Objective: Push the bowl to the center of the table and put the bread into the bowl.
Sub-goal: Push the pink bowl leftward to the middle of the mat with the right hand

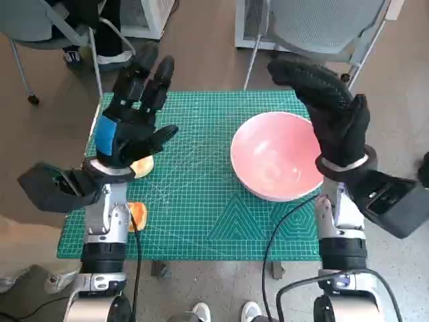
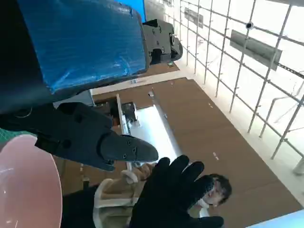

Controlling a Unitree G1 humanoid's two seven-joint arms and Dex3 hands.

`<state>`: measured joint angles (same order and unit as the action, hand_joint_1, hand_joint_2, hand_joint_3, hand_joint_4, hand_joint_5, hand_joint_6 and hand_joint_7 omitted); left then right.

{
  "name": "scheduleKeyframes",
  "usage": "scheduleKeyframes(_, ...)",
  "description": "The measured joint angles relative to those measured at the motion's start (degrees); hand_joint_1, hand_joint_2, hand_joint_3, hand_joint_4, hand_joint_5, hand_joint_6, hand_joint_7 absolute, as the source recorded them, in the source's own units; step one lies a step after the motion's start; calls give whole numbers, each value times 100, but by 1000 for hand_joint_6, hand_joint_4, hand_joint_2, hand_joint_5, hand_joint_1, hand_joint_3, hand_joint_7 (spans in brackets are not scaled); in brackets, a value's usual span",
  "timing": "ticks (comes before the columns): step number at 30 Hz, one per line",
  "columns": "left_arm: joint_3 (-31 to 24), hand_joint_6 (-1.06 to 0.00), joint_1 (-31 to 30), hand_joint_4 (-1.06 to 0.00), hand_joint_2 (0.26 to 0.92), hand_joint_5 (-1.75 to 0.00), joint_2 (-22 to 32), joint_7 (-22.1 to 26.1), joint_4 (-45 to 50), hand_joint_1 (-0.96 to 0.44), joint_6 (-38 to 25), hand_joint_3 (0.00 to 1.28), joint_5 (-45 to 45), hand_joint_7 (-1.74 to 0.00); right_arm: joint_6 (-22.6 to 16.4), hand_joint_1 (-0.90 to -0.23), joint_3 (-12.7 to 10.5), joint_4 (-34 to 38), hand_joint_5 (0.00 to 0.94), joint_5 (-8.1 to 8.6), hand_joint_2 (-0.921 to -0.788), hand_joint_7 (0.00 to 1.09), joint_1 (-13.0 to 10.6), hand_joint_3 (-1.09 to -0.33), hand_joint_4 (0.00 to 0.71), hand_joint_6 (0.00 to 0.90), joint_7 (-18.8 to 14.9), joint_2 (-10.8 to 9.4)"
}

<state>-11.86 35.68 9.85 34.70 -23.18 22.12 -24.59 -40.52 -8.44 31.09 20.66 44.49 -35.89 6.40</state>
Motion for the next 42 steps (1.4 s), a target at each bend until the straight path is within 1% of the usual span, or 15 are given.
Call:
scheduleKeyframes(24,2,-42,0,-57,921,-3,19,-20,65,-539,-1,218,1,-280,0,-675,-1,-38,0,1,-921,361,0,-824,123,46,-8,-7)
scheduleKeyframes(29,2,-46,0,-57,921,-3,20,-30,65,-537,-1,226,3,-281,0,-675,-3,-37,0,18,-921,361,0,-824,121,44,-19,-7)
scheduleKeyframes(32,2,-48,0,-57,921,-2,20,-36,65,-537,-1,227,4,-282,0,-675,-3,-37,0,55,-921,361,0,-824,121,44,-19,-7)
scheduleKeyframes(42,2,-50,0,-57,921,-2,21,-93,66,-541,0,230,101,-283,-33,-675,-3,-15,0,55,-921,363,0,-824,121,43,-19,-8)
